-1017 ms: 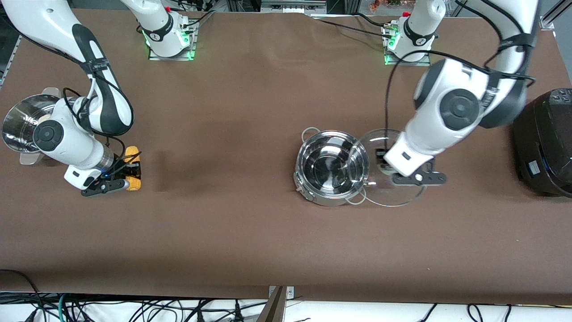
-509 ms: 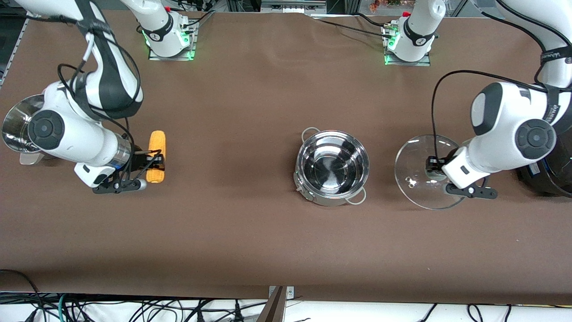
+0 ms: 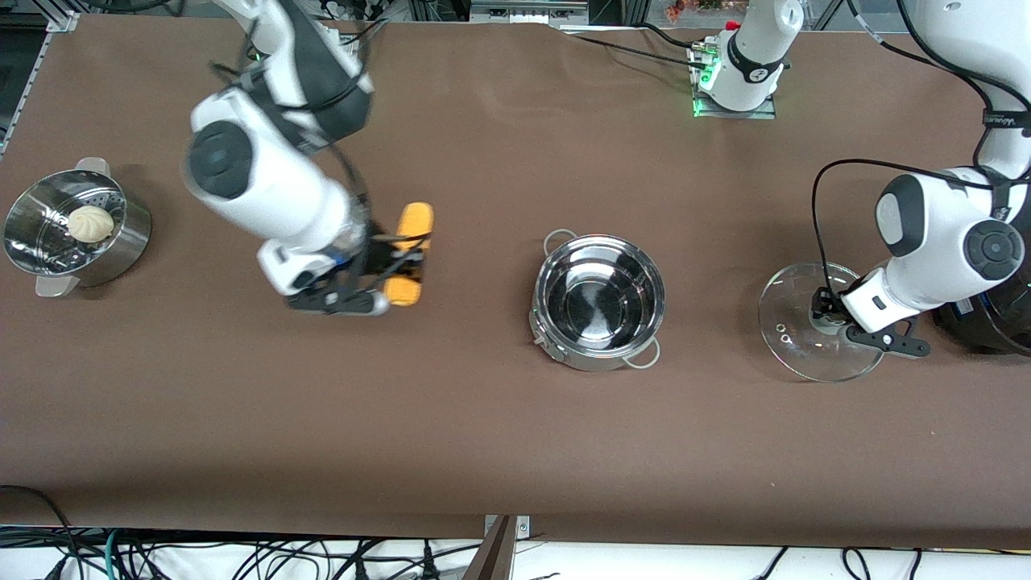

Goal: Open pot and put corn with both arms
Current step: 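Carry the corn over the open pot with the right gripper, then lower the corn into the pot while the left gripper releases the lid, then open the right gripper and withdraw it from the pot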

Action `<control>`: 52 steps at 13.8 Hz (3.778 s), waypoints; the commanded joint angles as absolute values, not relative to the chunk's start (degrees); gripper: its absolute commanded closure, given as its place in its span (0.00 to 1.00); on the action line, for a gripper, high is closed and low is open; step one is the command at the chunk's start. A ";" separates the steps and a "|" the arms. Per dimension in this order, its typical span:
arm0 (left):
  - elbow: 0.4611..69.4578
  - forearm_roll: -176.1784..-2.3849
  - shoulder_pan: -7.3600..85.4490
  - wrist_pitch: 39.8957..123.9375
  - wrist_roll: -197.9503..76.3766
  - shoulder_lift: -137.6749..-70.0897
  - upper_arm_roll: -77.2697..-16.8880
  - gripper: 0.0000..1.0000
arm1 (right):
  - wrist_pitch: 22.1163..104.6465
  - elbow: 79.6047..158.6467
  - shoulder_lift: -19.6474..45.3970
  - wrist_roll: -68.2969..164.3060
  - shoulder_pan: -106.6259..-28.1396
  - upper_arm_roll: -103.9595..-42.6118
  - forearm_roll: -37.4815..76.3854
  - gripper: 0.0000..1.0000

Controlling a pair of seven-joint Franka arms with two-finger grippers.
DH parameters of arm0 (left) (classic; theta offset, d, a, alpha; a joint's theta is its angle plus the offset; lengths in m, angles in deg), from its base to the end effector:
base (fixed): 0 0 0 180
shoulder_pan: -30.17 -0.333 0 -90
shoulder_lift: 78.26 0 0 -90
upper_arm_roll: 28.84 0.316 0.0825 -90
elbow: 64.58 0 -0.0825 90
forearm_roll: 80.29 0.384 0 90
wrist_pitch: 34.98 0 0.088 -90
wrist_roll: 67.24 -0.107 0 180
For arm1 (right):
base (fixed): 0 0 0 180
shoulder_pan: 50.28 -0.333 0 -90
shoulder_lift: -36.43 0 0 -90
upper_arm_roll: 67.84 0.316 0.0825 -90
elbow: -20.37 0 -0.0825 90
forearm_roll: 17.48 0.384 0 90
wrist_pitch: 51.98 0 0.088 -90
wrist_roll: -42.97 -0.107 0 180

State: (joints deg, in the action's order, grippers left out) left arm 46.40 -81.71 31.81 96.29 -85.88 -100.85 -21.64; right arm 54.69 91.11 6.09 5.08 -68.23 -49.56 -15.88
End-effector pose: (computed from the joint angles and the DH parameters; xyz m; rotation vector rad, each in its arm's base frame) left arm 0.6139 0.0559 0.2795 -3.1004 0.3428 0.0659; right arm 0.6090 0.3814 0.4877 -2.9182 0.1260 0.0184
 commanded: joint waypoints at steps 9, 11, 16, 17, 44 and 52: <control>48.89 -83.28 32.46 102.65 -86.84 -106.29 -21.46 0.96 | 66.05 66.08 -15.76 -5.63 -93.60 -61.58 -20.82 1.00; 49.50 -83.28 32.46 102.65 -86.75 -106.56 -21.46 0.64 | 69.21 65.46 -18.67 -6.94 -95.89 -63.43 -20.82 1.00; 49.85 -83.19 32.46 102.39 -86.75 -106.39 -21.46 0.00 | 76.16 65.46 -22.72 -7.04 -96.34 -63.27 -20.82 1.00; 50.29 -83.10 32.46 102.04 -86.66 -105.95 -21.46 0.00 | 77.04 65.46 -23.33 -7.12 -96.69 -63.18 -20.82 1.00; 25.17 -78.27 30.87 50.27 -74.22 -76.84 -26.19 0.00 | 70.48 68.71 -18.09 -4.07 -94.77 -63.62 -20.73 0.00; 22.70 -78.80 31.75 50.27 -65.66 -78.52 -25.50 0.00 | 41.50 69.06 -3.84 12.80 -82.20 -65.89 -18.80 0.00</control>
State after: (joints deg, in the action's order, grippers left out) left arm 25.51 -79.40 31.14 51.93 -66.58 -77.26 -25.76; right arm 47.87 66.83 -7.95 9.42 -83.78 -64.66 -19.27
